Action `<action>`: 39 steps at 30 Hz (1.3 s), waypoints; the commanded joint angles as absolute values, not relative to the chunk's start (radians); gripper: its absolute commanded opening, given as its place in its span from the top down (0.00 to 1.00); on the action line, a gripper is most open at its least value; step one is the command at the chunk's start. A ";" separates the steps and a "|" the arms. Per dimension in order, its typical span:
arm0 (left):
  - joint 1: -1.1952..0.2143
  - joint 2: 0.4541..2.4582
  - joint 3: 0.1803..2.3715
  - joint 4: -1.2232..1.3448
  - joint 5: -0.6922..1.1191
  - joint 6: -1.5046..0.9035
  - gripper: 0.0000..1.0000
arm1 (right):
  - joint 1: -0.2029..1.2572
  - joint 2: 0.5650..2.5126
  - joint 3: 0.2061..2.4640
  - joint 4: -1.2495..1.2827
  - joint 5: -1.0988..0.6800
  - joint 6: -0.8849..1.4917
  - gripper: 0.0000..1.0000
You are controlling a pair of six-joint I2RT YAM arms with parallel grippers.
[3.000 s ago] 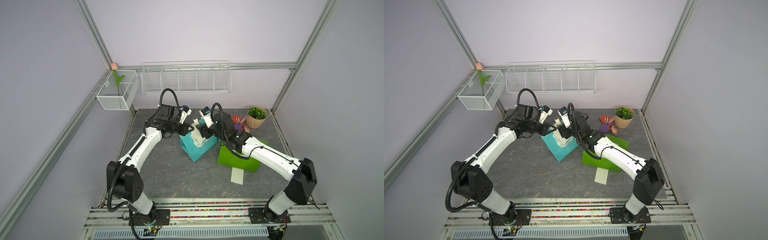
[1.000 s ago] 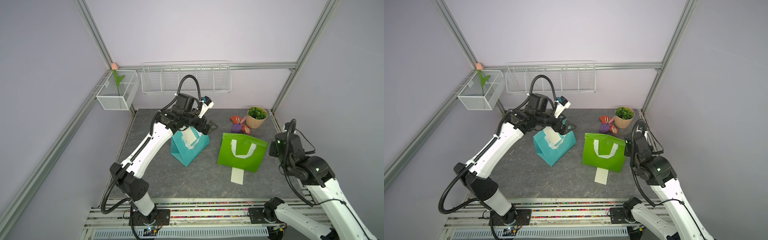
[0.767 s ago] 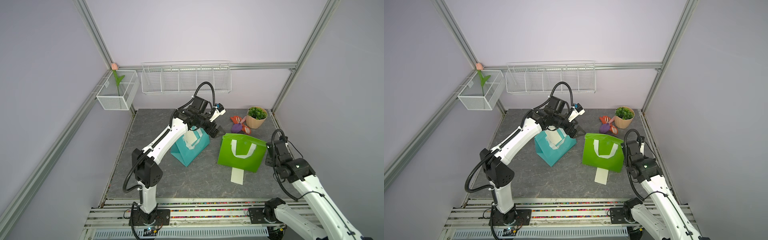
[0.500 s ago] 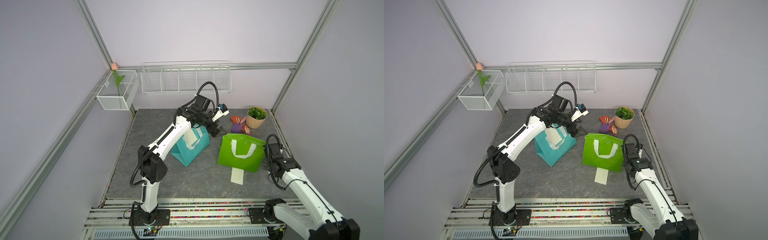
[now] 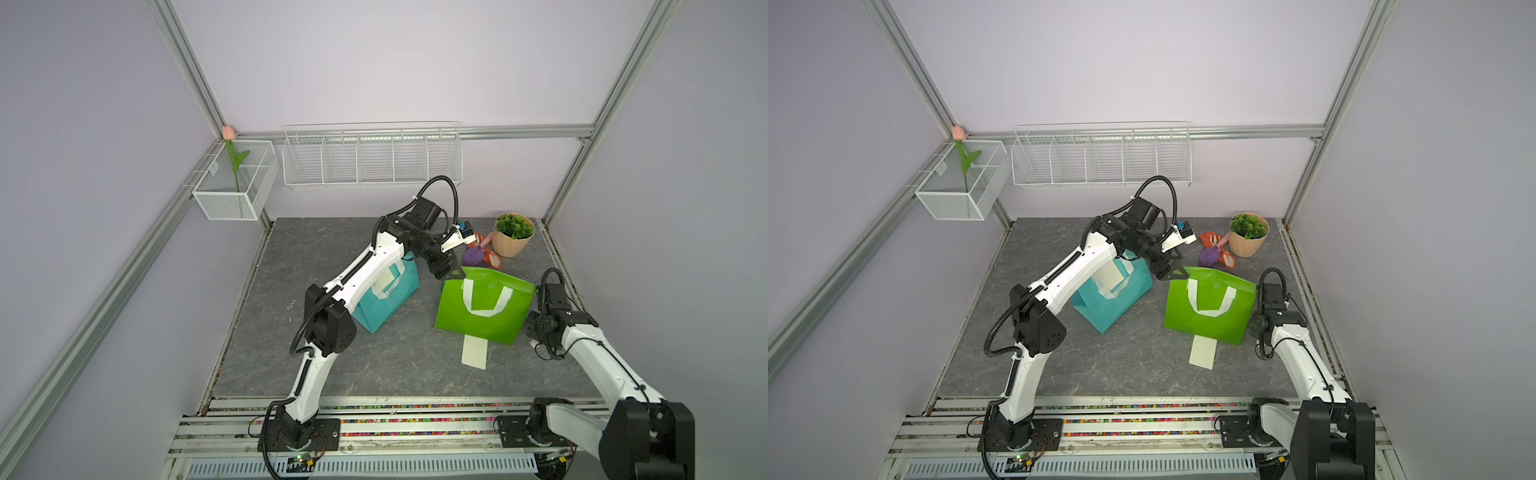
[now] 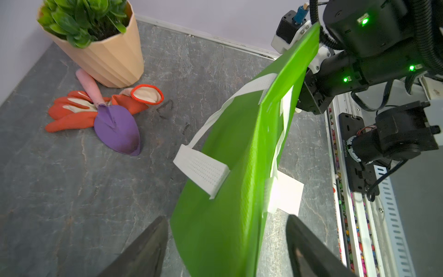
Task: Staple the receipts to the bags
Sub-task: Place the stapler at the center of the board, then pick up the takeout bag from the center of the board, then place the takeout bag at the center of the board.
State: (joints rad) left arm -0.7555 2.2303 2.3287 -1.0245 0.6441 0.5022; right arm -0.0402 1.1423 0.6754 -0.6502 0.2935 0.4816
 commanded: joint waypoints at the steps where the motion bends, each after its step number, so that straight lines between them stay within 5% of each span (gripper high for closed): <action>1: -0.761 2.252 2.363 -1.086 0.649 0.520 0.27 | -0.072 1.161 0.676 -0.611 0.222 0.466 0.79; 8: -0.764 2.266 2.369 -1.097 0.647 0.516 0.72 | -0.078 1.124 0.703 -0.620 0.198 0.451 0.51; 13: -0.764 2.248 2.369 -1.083 0.648 0.496 1.00 | -0.078 1.109 0.722 -0.627 0.184 0.441 0.40; 22: -0.718 2.141 2.338 -1.187 0.502 0.494 1.00 | -0.007 1.000 0.752 -0.716 0.068 0.427 0.05; 35: -0.631 1.820 1.746 -0.786 0.351 0.388 1.00 | 0.277 1.168 0.718 -0.639 0.126 0.546 0.05; 39: -0.629 1.825 1.711 -0.723 0.272 0.340 1.00 | 0.301 1.268 0.723 -0.617 0.139 0.549 0.16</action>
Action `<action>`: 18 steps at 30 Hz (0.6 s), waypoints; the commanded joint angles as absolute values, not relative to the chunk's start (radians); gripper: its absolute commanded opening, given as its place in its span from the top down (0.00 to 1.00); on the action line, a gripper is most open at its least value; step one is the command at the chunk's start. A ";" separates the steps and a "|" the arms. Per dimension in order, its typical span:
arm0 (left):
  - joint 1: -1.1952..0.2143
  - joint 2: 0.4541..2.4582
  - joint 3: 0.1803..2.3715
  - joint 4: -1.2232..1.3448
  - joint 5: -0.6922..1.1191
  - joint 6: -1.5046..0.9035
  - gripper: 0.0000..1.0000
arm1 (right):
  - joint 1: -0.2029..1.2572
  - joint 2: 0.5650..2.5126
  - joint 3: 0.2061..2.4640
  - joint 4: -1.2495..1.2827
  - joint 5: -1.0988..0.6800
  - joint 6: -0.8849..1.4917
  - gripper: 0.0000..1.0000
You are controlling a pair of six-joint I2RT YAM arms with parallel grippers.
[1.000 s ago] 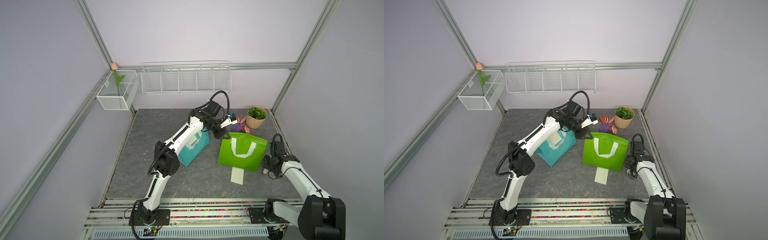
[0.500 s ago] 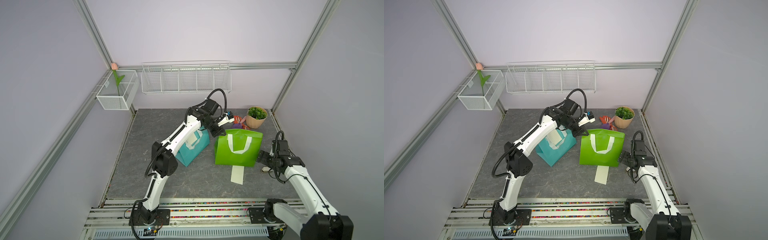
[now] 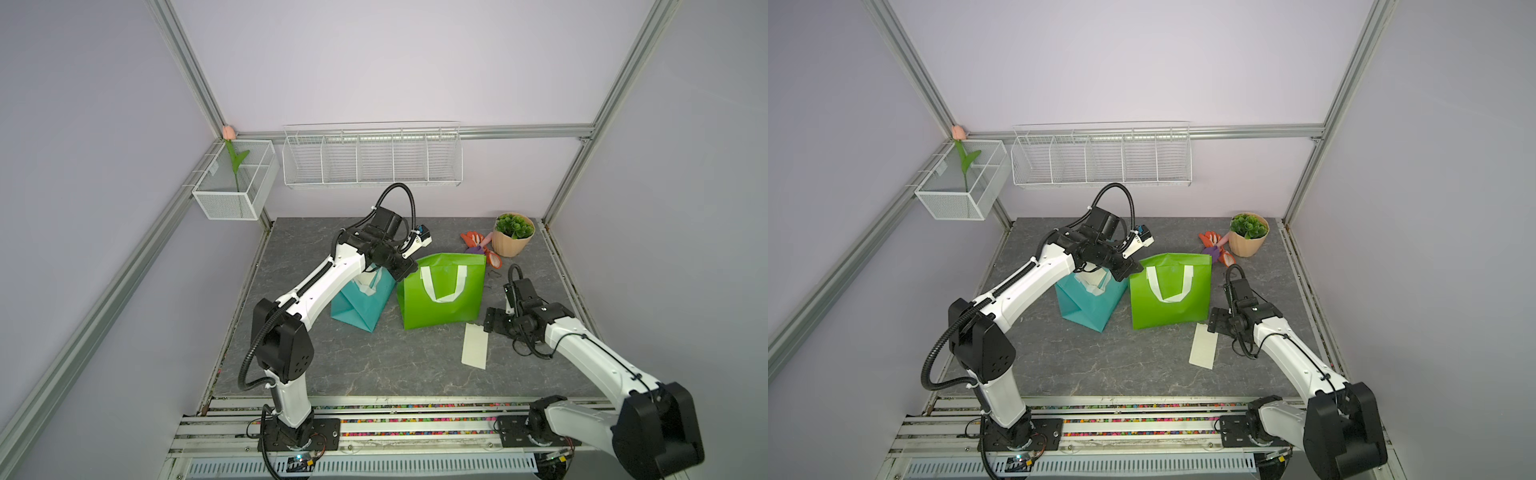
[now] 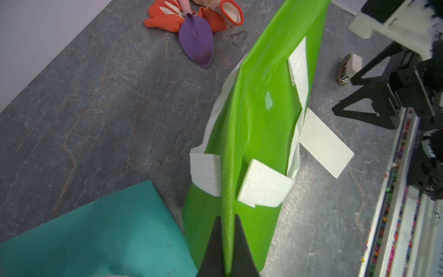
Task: Staple the receipts to the bags
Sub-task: Place the takeout bag at the center of the board, then pick up the receipt from the center of the board.
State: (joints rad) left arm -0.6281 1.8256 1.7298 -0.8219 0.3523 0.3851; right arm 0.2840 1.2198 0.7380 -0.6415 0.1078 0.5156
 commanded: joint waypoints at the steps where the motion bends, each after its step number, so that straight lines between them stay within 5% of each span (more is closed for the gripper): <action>1: -0.628 1.833 1.708 -0.715 0.260 0.331 1.00 | 0.310 1.292 0.726 -0.616 0.149 0.549 0.20; 4: -0.628 1.862 1.720 -0.722 0.237 0.341 1.00 | 0.335 1.356 0.721 -0.597 0.172 0.565 0.33; 9: -0.626 1.886 1.740 -0.741 0.214 0.356 1.00 | 0.384 1.424 0.713 -0.546 0.181 0.597 0.33; 18: -0.626 1.847 1.743 -0.735 0.196 0.332 0.55 | 0.460 1.526 0.737 -0.522 0.249 0.629 0.39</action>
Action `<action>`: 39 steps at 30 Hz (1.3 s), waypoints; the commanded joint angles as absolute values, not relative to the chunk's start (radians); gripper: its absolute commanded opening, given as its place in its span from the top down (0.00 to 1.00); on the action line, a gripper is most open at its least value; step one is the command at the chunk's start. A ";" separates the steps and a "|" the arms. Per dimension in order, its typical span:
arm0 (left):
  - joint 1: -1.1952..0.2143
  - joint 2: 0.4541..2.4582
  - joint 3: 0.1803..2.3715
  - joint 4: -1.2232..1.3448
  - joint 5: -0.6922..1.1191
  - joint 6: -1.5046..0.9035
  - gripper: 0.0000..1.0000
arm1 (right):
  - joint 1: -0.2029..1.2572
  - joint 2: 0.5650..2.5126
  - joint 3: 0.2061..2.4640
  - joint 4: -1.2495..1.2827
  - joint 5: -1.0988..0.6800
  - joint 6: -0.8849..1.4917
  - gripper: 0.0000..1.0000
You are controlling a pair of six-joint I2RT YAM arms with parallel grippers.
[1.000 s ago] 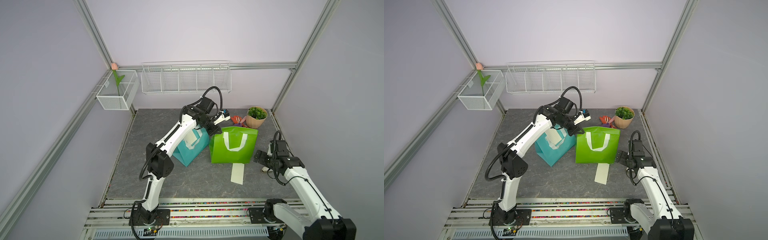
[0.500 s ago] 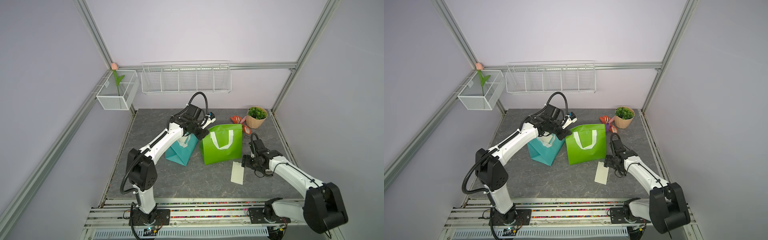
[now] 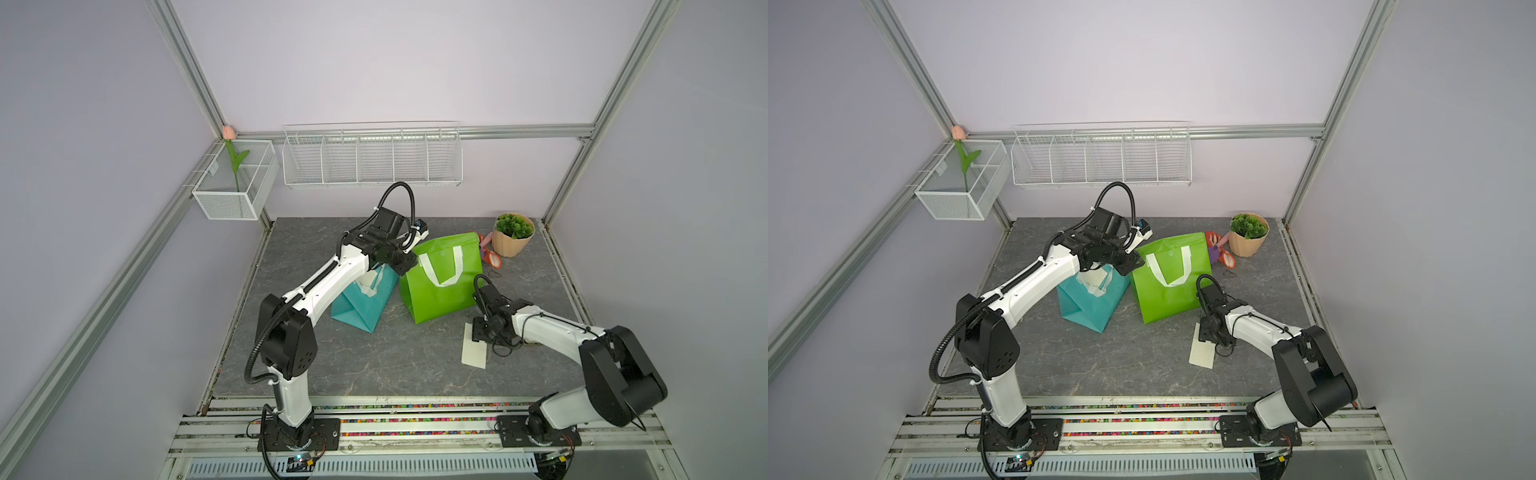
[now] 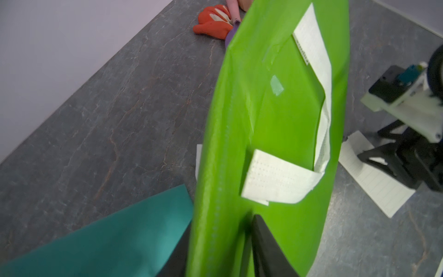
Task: Staple the receipts to the bags
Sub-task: Pick up the receipt from the center of the board.
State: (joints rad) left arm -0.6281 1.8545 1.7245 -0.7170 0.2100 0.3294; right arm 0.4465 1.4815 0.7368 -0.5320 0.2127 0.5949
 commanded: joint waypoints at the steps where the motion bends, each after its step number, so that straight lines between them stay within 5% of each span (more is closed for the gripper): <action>1: -0.626 1.841 1.744 -0.739 0.201 0.333 0.50 | 0.465 1.531 0.742 -0.524 0.254 0.630 0.42; 15: -0.626 1.724 1.711 -0.764 0.154 0.277 0.42 | 0.483 1.572 0.780 -0.554 0.265 0.617 0.91; 26: -0.626 1.555 1.532 -0.709 0.265 0.047 0.38 | 0.557 1.299 0.811 -0.704 0.343 0.547 0.93; 39: -0.639 1.541 1.417 -0.353 0.769 -0.273 0.31 | 0.658 0.984 0.873 -0.601 0.251 0.341 0.89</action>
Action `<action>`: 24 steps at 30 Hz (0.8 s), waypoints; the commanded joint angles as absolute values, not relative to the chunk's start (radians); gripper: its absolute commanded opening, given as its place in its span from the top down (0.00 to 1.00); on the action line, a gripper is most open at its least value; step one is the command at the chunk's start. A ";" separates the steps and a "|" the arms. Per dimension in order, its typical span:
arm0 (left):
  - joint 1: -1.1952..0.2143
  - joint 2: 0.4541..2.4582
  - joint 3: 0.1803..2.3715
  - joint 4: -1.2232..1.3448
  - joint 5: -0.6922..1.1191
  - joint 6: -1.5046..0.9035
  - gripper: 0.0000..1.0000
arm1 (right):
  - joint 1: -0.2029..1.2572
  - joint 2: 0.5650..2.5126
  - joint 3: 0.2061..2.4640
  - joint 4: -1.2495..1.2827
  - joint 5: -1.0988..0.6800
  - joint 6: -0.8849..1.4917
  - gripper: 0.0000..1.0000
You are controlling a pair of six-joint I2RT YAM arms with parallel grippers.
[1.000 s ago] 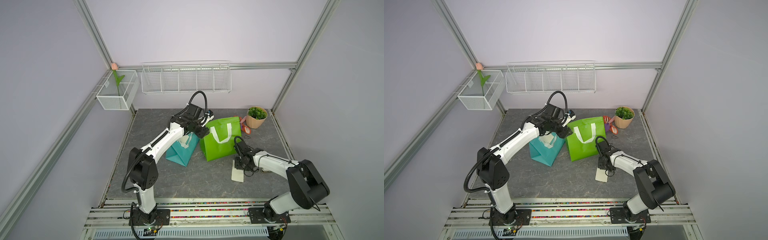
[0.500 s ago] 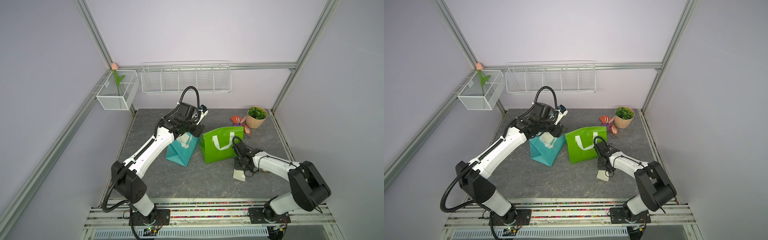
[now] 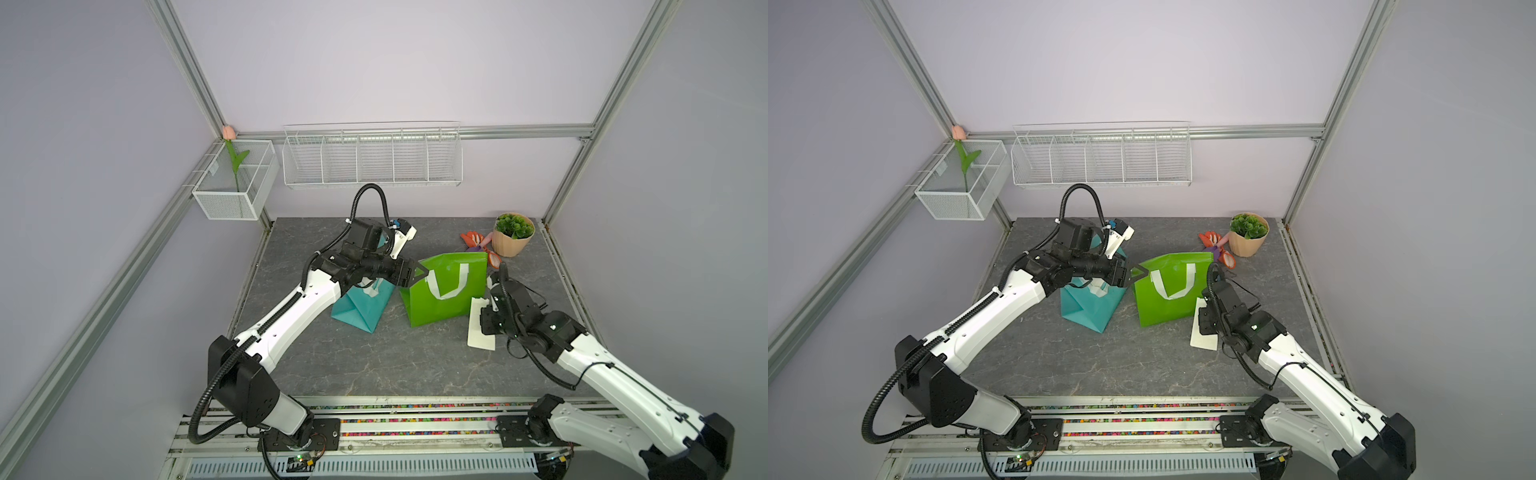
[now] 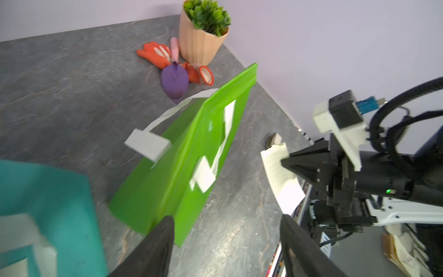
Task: Staple the receipts to the bags
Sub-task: Pick up the receipt from the center of the board, then hold the receipt from the takeout bag.
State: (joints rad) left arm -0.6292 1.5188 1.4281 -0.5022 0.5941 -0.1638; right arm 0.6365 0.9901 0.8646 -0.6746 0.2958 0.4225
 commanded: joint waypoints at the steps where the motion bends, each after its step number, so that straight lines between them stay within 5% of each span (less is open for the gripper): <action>1: -0.644 1.556 1.416 -0.331 0.789 -0.279 0.31 | 0.672 0.980 0.895 -0.573 0.247 0.325 0.89; 12: -0.666 1.766 1.558 -0.326 0.876 -0.187 0.38 | 0.700 1.008 0.981 -0.393 0.172 0.198 0.85; 24: -0.666 1.773 1.508 -0.146 1.015 -0.257 0.68 | 0.700 1.076 1.014 -0.341 0.167 0.162 0.84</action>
